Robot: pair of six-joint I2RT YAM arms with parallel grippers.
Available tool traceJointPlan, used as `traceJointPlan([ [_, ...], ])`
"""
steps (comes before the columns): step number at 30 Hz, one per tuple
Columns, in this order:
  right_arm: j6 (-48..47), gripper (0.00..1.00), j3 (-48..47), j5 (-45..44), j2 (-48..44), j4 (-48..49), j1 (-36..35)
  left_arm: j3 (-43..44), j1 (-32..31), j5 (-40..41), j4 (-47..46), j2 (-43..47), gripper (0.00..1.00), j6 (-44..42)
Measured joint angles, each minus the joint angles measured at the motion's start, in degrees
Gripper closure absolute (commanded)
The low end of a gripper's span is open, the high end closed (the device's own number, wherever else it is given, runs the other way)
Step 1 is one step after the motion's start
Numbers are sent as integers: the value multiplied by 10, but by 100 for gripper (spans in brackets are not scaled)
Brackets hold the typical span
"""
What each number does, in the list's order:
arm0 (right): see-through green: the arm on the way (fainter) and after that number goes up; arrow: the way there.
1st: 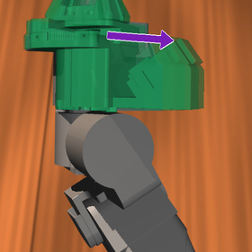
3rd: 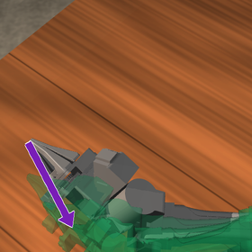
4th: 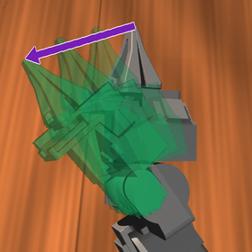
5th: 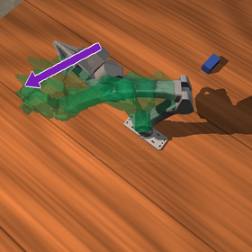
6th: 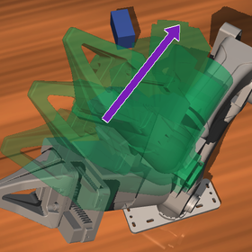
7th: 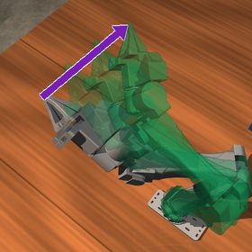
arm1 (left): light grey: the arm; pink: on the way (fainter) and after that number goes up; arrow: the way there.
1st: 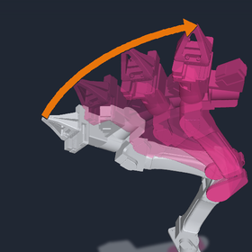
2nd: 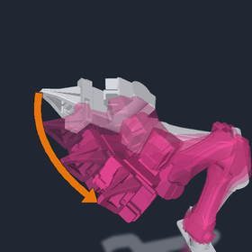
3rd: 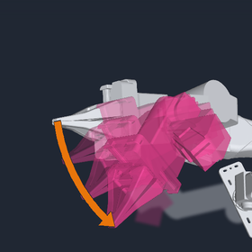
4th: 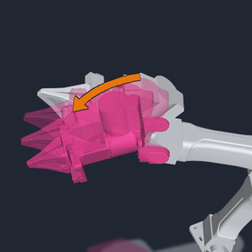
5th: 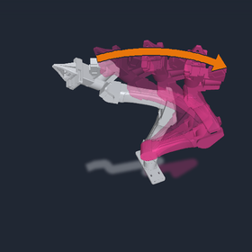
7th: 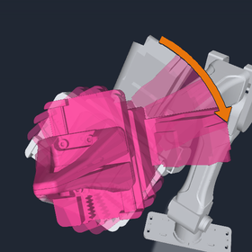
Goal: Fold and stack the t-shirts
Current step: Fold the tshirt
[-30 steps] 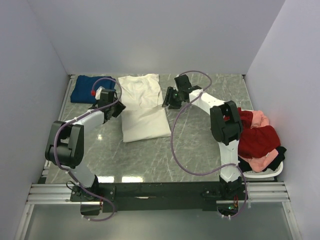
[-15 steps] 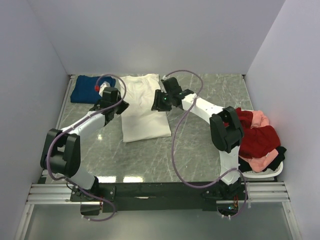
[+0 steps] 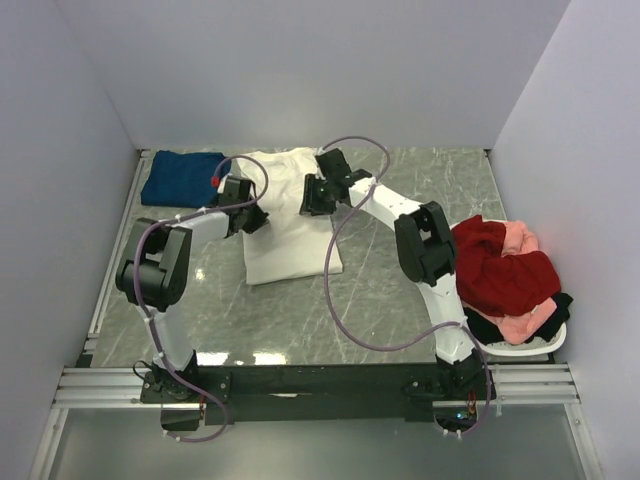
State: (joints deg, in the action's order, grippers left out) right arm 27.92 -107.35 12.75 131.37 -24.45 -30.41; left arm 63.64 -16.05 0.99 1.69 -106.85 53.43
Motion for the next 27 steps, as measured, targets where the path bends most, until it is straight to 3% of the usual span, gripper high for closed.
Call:
traceJointPlan([
  [7,3,55,-13,-2,31,-22,36,38,14,-9,2,-45,99,-7],
  [14,12,55,39,4,7,18,57,39,32,-14,2,-53,99,-8],
  [23,12,54,97,-9,-47,8,68,39,35,-37,8,-16,78,-27],
  [26,12,54,134,-11,-96,0,70,35,35,-40,11,41,81,-27],
  [27,14,54,150,-10,-117,6,69,26,34,-39,8,66,89,-26],
])
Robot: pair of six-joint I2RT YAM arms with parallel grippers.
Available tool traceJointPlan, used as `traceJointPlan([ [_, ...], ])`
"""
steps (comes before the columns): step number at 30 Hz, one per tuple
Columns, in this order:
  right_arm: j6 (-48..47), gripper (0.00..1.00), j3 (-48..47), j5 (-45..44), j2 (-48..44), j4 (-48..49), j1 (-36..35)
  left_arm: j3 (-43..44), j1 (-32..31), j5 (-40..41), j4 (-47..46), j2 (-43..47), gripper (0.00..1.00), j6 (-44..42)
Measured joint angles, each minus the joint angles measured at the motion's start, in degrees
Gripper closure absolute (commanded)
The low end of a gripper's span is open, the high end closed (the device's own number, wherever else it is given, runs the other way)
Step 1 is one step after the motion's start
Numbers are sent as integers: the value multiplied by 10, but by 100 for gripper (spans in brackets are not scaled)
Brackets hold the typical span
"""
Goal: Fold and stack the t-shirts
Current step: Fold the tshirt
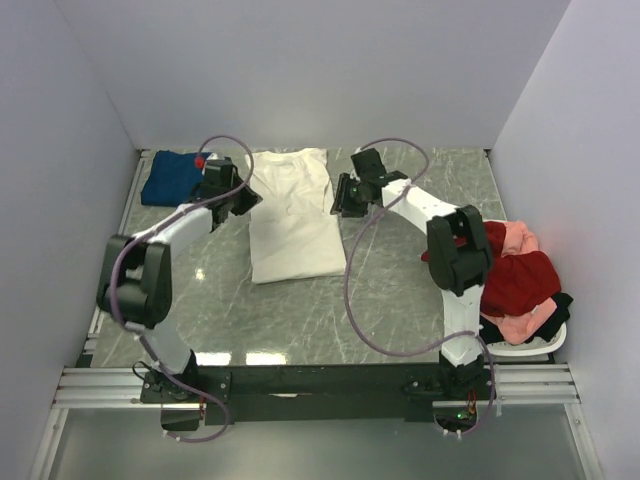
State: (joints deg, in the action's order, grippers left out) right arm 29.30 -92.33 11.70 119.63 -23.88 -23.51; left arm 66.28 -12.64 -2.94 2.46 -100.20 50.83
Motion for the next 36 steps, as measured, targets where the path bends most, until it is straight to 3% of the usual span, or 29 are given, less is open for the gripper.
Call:
traceJointPlan([
  [3,6,54,49,0,-68,17,-8,-37,-6,3,-7,71,99,11],
  [7,18,54,123,6,-135,65,-48,-111,-25,1,-28,127,99,23],
  [11,32,54,211,18,-156,117,-87,-180,-47,-4,-31,127,99,28],
  [20,79,55,394,26,-199,198,-77,-322,-82,-4,-58,149,99,51],
  [28,99,56,472,29,-241,268,-77,-359,-86,-2,-92,175,99,59],
  [36,97,57,533,24,-307,260,-78,-369,-88,2,-36,281,99,57],
])
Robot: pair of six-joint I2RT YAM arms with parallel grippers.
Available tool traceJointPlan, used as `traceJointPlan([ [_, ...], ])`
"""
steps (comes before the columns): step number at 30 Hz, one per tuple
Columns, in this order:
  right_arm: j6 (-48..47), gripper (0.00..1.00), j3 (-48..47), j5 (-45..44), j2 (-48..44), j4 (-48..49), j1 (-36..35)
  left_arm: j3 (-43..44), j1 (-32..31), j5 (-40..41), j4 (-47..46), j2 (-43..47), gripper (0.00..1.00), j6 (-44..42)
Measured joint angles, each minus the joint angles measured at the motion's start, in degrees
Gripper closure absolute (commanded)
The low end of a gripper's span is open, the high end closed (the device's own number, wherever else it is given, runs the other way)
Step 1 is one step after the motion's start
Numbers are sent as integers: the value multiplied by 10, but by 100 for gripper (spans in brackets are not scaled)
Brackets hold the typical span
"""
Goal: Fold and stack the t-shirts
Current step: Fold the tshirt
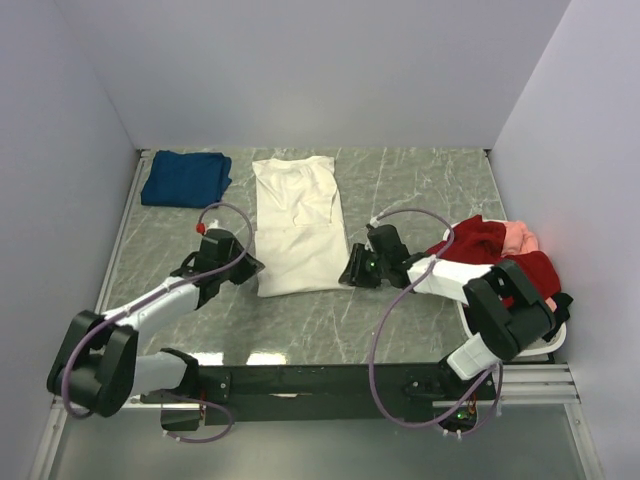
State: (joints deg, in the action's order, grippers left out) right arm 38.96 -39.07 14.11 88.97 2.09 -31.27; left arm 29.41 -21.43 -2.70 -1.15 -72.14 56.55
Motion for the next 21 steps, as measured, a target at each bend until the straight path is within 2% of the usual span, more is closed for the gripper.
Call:
traceJointPlan([
  [6,-7,57,37,-10,-64,-37,-3,10,-7,-6,27,57,99,-1],
  [12,-10,57,39,-32,-129,-77,-18,-22,-59,-3,21,73,99,9],
  [21,-11,55,24,-55,-131,-98,-33,-104,-63,11,-18,50,99,37],
])
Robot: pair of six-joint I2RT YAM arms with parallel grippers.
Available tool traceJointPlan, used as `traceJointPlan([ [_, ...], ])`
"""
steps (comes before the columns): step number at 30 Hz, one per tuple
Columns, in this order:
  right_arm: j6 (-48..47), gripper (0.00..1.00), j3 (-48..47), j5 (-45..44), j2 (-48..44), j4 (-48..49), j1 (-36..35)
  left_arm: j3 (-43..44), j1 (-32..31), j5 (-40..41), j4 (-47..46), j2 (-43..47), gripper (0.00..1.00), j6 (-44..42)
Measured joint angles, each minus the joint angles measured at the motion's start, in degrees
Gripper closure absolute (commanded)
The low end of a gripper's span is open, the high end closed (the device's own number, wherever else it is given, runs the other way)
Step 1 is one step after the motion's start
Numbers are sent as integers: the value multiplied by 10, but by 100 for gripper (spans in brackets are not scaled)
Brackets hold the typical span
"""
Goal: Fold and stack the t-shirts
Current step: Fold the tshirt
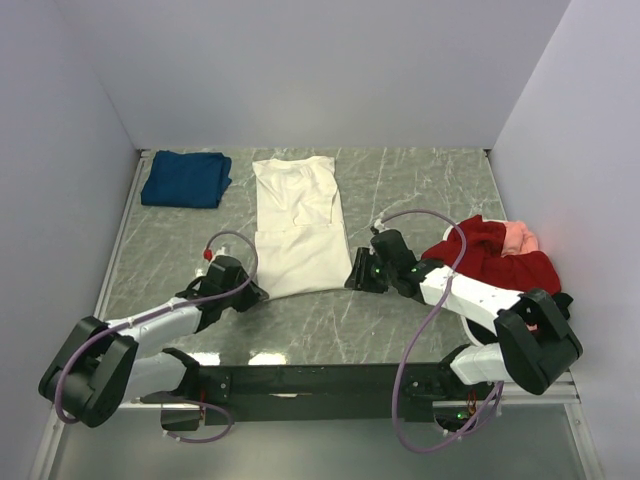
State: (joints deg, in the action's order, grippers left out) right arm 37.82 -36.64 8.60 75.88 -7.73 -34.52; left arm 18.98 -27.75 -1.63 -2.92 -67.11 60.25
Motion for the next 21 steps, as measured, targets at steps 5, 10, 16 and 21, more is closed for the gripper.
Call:
traceJointPlan([
  [5,0,50,0,-7,3,-1,0,-16,0,0,0,30,99,5],
  [10,-1,47,0,-13,21,0,0,-17,0,4,47,116,87,5],
  [16,4,47,0,-17,50,9,1,-15,0,41,99,171,57,13],
  [21,17,48,0,-18,67,31,3,-24,0,50,92,160,49,20],
])
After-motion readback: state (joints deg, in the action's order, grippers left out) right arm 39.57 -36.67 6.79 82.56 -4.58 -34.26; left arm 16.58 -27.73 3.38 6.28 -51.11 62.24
